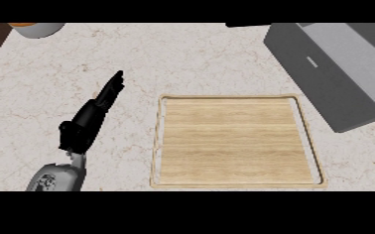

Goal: Pick the sweet potato from the tray and place it in the cardboard box

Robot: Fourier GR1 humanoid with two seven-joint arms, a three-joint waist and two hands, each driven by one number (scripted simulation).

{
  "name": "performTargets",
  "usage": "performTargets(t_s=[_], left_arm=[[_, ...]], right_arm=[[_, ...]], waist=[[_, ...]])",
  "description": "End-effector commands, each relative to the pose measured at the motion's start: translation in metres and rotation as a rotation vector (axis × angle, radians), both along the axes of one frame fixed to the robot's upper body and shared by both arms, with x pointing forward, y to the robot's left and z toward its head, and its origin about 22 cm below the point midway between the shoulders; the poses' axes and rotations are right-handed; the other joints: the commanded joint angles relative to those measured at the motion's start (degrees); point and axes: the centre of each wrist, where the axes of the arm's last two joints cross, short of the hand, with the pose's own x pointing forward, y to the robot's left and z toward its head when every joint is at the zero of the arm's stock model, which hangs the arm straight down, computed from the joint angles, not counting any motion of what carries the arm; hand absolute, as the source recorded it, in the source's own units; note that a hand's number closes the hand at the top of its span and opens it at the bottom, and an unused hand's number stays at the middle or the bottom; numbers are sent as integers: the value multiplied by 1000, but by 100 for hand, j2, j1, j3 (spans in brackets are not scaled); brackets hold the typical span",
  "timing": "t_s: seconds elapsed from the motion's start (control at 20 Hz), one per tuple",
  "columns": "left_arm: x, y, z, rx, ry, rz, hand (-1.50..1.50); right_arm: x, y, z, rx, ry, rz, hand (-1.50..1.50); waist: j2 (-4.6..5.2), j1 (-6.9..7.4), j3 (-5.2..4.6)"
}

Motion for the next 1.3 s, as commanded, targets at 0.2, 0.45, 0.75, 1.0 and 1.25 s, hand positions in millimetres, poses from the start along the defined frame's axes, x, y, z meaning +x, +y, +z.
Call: performTargets(t_s=[0.2, 0.45, 0.75, 1.0, 1.25], left_arm=[[12, -9, 10, 15, -27, -50, 0], [6, -23, -2, 6, -26, -93, 0], [17, -39, 8, 19, -9, -99, 0], [19, -46, 16, 5, -1, -100, 0], [31, -26, 6, 4, -29, -116, 0]], right_arm=[[-32, -98, 63, 227, -24, -70, 150], [-42, -137, 92, 237, -52, -175, 150], [-11, -115, 97, 243, -29, -229, 150], [26, -102, 117, 265, 6, -224, 150], [57, -94, 110, 295, -7, -276, 150]], waist=[[67, 233, -15], [101, 439, -13], [100, 478, -14], [122, 582, -14], [133, 586, -15]])
